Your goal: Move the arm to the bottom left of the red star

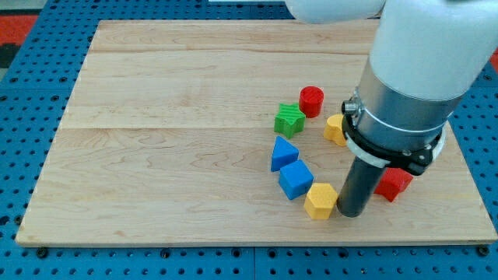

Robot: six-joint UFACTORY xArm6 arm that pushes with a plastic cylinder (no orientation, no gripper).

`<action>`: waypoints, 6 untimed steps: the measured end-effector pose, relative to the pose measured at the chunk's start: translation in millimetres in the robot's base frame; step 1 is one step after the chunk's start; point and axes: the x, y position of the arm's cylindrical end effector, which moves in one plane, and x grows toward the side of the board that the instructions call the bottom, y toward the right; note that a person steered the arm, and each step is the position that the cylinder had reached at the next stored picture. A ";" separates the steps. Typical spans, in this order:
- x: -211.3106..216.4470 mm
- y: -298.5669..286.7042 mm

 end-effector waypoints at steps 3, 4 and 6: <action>-7.3 -3.8; -10.5 10.3; -15.7 7.6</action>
